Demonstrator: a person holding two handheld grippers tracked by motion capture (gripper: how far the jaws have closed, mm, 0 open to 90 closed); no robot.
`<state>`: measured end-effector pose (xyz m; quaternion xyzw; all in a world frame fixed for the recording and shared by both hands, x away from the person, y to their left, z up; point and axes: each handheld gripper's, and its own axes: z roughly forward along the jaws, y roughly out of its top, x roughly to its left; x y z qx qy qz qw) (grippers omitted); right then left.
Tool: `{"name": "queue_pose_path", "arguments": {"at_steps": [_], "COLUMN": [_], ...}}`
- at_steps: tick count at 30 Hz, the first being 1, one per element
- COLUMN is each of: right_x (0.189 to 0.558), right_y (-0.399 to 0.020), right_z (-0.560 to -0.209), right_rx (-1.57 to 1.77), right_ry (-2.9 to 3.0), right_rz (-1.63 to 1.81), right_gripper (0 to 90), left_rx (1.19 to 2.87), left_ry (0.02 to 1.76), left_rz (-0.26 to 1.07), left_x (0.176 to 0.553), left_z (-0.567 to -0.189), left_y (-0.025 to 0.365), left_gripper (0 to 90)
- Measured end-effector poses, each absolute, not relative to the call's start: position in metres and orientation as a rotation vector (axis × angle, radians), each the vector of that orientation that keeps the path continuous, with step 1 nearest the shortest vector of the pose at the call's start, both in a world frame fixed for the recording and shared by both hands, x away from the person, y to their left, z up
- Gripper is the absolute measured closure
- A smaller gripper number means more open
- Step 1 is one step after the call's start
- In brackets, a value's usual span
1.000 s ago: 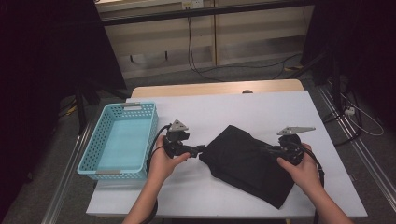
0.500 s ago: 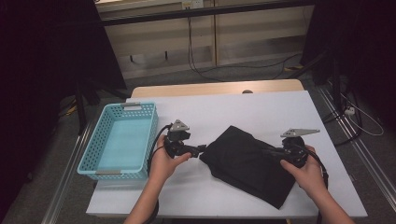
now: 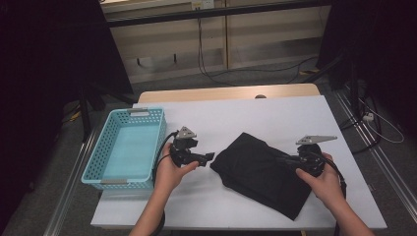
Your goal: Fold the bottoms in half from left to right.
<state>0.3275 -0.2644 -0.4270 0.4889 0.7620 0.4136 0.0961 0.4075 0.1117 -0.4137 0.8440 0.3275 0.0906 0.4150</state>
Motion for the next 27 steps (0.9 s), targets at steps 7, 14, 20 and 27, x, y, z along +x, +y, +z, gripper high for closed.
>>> {"name": "queue_pose_path", "arguments": {"at_steps": [7,14,20,27], "right_x": [0.3245,0.3250,0.3236,0.3222], "right_y": [-0.2669,-0.2686,-0.2697,-0.2692], "right_z": [-0.4272,-0.4259,-0.4277,-0.4253], "right_rx": [1.451,1.453,1.459,1.449], "right_ry": [2.257,2.256,2.260,2.259], "right_rz": [1.220,1.223,1.220,1.218], "right_gripper": [82.9,83.0,83.0,83.1], "left_rx": [2.113,2.121,2.113,2.117], "left_ry": [0.826,0.822,0.823,0.818], "left_rz": [0.222,0.223,0.227,0.229], "left_x": [0.4093,0.4094,0.4097,0.4079], "left_z": [-0.4129,-0.4137,-0.4116,-0.4116], "left_y": [0.1110,0.1117,0.1107,0.1106], "left_gripper": [16.7,16.5,16.5,16.5]}}
